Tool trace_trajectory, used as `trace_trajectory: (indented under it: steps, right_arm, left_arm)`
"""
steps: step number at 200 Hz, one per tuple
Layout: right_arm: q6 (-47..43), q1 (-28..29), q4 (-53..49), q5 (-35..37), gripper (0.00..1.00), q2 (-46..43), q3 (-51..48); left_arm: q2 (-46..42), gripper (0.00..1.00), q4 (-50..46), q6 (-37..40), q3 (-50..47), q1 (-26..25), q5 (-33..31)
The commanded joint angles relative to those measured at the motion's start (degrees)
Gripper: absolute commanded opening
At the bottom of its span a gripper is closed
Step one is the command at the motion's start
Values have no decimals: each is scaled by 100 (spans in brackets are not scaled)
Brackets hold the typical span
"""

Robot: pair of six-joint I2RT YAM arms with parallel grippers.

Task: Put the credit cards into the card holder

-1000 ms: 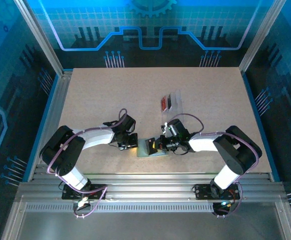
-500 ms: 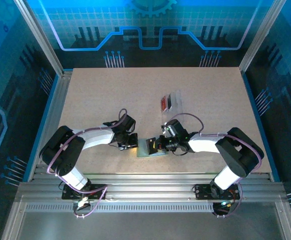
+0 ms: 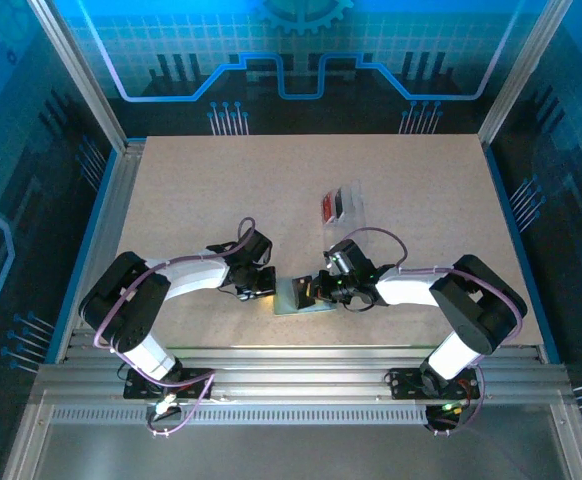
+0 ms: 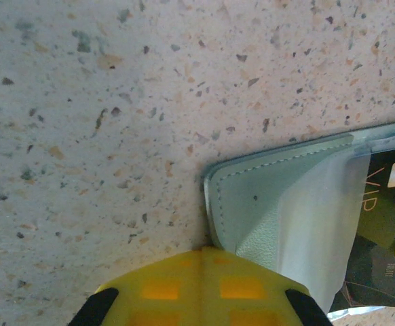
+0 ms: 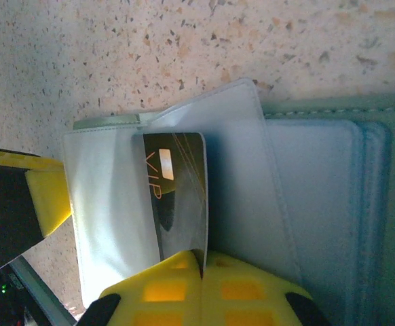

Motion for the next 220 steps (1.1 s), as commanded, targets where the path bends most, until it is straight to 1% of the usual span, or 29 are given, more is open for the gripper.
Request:
trace_trajectory:
  steps: [1,44,88,111,133,152,182,220]
  right_arm:
    - [213,109,-626,625,0,339,-146]
    - [295,266,-448,565,0,397,-99]
    - [419,439,-400,672,0,317,-178]
    - [255,431,-900,917,0,138,-49]
    - [68,401,-1345,1078,0,-23,46]
    - [-9,402,-1361,1016,0,-4,47]
    - [-164,432,-1330,831,0,169,146]
    - [-194,499,-1385,860,0,173,165]
  left_arm:
    - [874,0,747,-79,-473,-411,-186]
    - [912,0,726,-79,-454,-469,-235]
    - [936,0,779,-114,-505,-483,-253]
    - [866,0,680,-110,-499,-474,-266]
    - [520,0,499,-131,-463,-436,-165]
    - [129,0,192,-158,-381,-312,-95]
    - [-510,0,-373,-94,-115,-214,-256]
    - [-907,0,-918,17,287,-269,-504]
